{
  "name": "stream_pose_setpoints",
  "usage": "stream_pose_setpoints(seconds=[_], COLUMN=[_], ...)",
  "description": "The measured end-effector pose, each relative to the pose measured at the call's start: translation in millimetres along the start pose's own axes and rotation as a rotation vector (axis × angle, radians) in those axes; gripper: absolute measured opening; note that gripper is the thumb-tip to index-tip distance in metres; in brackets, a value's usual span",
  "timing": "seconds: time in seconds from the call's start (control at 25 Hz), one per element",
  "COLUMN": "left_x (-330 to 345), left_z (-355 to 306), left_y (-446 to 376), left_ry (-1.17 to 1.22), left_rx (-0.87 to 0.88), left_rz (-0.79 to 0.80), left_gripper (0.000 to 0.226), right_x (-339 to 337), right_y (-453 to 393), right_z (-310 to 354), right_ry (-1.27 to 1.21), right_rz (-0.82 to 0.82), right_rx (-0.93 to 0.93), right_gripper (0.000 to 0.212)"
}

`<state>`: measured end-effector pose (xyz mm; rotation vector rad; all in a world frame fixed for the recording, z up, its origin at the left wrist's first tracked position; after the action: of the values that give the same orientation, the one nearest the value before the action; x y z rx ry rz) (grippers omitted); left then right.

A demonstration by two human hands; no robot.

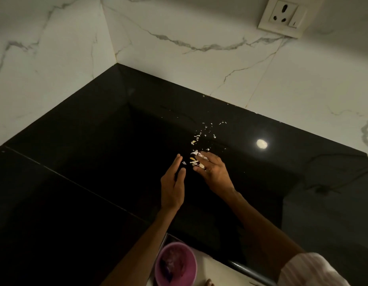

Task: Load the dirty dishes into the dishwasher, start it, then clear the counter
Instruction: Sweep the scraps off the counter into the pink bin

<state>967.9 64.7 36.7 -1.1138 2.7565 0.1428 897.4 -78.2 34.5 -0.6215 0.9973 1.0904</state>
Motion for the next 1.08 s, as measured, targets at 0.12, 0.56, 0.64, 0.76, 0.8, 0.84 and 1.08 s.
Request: stream_pose_setpoints(seconds=[0.12,0.56,0.64,0.76,0.8,0.84,1.08], left_x=[-1.3,5.7,16.7,42.2,50.6,57.4,68.0], left_z=[-0.4,7.3,8.1,4.8,1.9,0.7,8.7], left_y=[0.6,26.4,29.4,28.4,25.0,20.7,3.4], left_ry=[0.045,0.595,0.641,0.786,0.869,0.970,1.259], left_rx=[-0.016,-0.162,-0.193,-0.226,-0.224,-0.228,-0.295], left_rz=[-0.012,-0.179,-0.167,-0.144,-0.128,-0.118,-0.036], left_gripper=[0.042,0.037,0.039,0.040,0.042,0.044,0.049], right_x=[-14.3,-28.7,-31.7,-26.0,-17.8,-10.4,5.5], right_y=[8.2,2.1,9.1,16.7,19.1,22.7,47.0], right_z=[-8.1,-34.6,-45.7,-37.2,-23.5,-9.4,44.1], right_ry=[-0.207,-0.670,-0.897,-1.357,-1.508,-1.587,-1.021], right_rz=[-0.157,-0.238,-0.312,-0.403,-0.382,-0.342,-0.190], right_rx=[0.118,0.407,0.550,0.595,0.582,0.565,0.424], right_gripper=[0.028,0.023,0.019,0.018,0.018,0.018,0.024])
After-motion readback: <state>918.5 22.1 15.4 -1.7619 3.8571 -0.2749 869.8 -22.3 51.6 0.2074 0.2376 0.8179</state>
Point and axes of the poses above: each hand's wrist, its own y-axis away from the middle knuckle, its own x-axis out of the palm, z = x × y, the point moved 10 cm from there along -y, towards the middle knuckle, and after that the axes turned 13 degrees about z, right-handed, at the moved point
